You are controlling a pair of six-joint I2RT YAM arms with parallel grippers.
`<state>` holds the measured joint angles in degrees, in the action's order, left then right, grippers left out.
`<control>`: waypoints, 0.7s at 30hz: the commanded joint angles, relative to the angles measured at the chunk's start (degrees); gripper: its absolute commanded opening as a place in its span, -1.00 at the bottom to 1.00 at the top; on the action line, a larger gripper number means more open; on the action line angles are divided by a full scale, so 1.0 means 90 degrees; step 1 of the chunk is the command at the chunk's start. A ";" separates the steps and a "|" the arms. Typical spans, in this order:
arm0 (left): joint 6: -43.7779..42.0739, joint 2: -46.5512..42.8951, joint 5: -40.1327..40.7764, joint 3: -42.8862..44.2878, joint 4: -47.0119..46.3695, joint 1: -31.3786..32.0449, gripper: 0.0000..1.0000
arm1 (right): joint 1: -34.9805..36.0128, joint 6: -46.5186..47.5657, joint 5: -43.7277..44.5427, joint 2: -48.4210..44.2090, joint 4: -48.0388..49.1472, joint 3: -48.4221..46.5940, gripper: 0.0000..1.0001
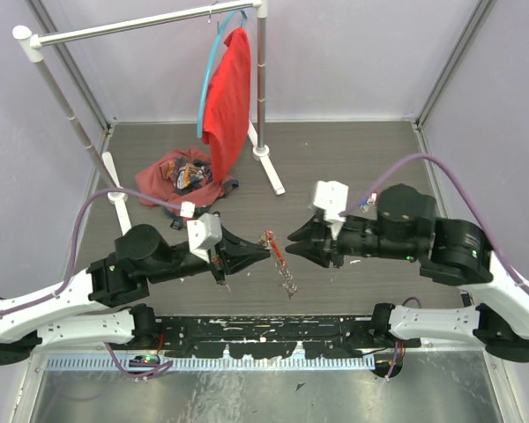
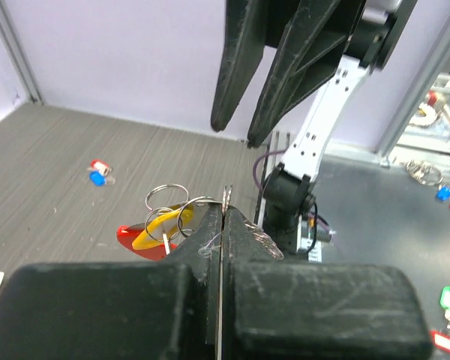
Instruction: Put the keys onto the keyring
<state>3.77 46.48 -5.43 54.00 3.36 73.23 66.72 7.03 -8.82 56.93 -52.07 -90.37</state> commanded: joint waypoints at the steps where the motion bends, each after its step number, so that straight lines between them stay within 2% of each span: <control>1: 0.0374 -0.0347 -0.0029 -0.0170 -0.1285 -0.0002 -1.00 | 0.0038 0.0044 -0.0115 -0.0713 0.2170 0.0697 -0.51; 4: 0.0502 -0.0405 -0.0152 -0.0223 -0.1689 0.0002 -1.00 | 0.0038 -0.0003 -0.0439 -0.0952 0.3025 0.1091 -0.55; 7: 0.0601 -0.0427 -0.0236 -0.0238 -0.2016 -0.0002 -1.00 | 0.0038 -0.0090 -0.0795 -0.0983 0.3625 0.1330 -0.42; 10: 0.0693 -0.0438 -0.0310 -0.0221 -0.2208 0.0000 -1.00 | 0.0038 -0.0225 -0.1066 -0.0998 0.4152 0.1545 -0.41; 14: 0.0740 -0.0404 -0.0440 -0.0151 -0.2245 0.0002 -1.00 | 0.0039 -0.0262 -0.1260 -0.0882 0.4231 0.1544 -0.57; 21: 0.0798 -0.0369 -0.0609 -0.0091 -0.2355 -0.0002 -1.00 | 0.0038 -0.0374 -0.1522 -0.0809 0.4246 0.1591 -0.56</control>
<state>10.00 43.44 -9.54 52.18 -12.86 73.23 66.76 5.15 -19.94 50.04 -18.31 -75.96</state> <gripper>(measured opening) 0.011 0.217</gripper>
